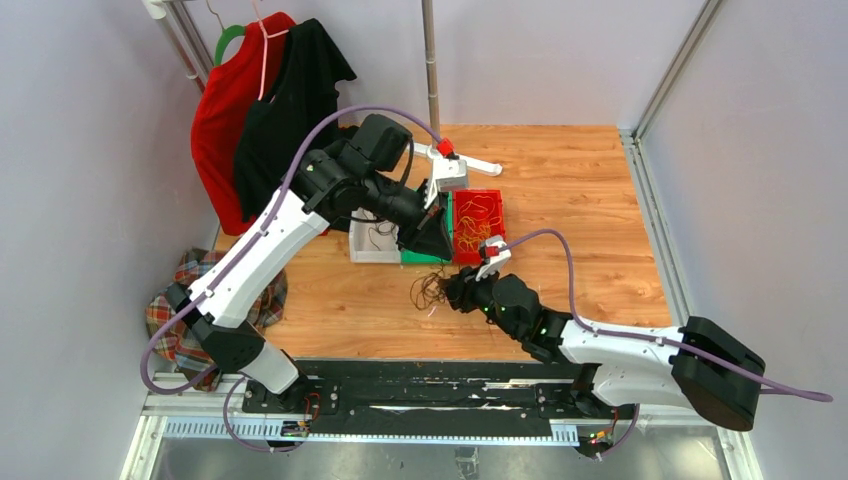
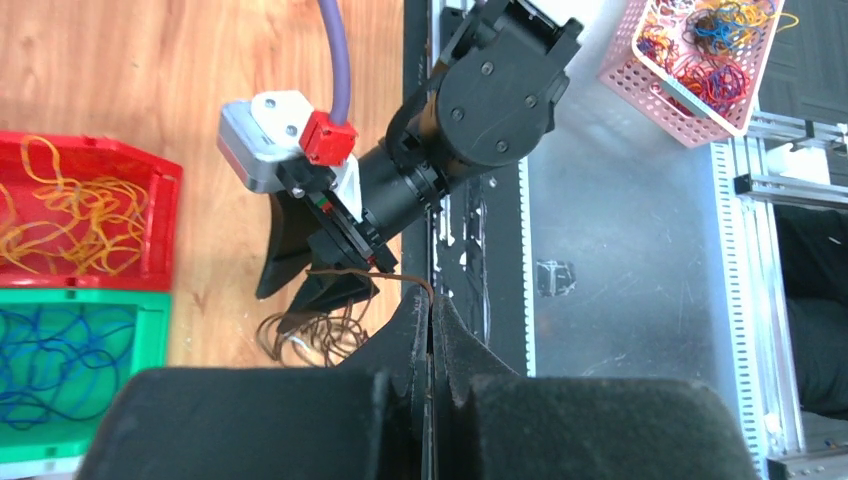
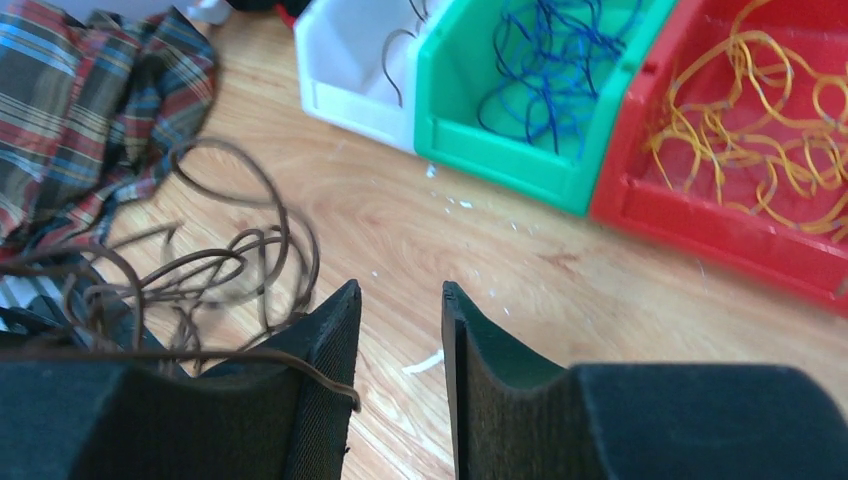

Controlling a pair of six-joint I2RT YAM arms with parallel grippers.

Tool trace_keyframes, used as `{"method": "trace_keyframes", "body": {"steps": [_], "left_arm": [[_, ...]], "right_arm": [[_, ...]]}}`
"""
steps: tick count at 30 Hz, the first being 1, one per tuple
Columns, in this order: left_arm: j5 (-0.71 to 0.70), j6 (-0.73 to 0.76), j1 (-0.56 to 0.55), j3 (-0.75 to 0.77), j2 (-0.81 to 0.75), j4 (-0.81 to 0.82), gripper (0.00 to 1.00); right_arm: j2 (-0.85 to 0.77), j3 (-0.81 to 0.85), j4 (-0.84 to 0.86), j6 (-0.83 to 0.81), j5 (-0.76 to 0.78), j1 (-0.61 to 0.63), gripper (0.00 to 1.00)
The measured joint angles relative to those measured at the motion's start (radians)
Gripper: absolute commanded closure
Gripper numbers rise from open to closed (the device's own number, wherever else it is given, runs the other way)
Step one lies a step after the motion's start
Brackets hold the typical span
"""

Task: Untangle the cables

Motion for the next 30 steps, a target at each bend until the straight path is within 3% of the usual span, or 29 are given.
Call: {"method": "trace_keyframes", "body": {"steps": [10,22,30], "left_arm": [[-0.044,-0.009,0.006,0.231,0.000,-0.050,1.00],[-0.144,-0.047,0.007,0.617,0.008,-0.043,1.00],[-0.284,-0.024,0.007,0.684,0.002,-0.014,1.00]], "right_arm": [[-0.020,-0.152,0.049,0.048,0.074,0.000,0.65],[-0.092,-0.249,-0.011,0.055,0.163,0.000,0.55],[-0.110,-0.251,-0.027,0.063,0.178,0.000,0.53]]}}
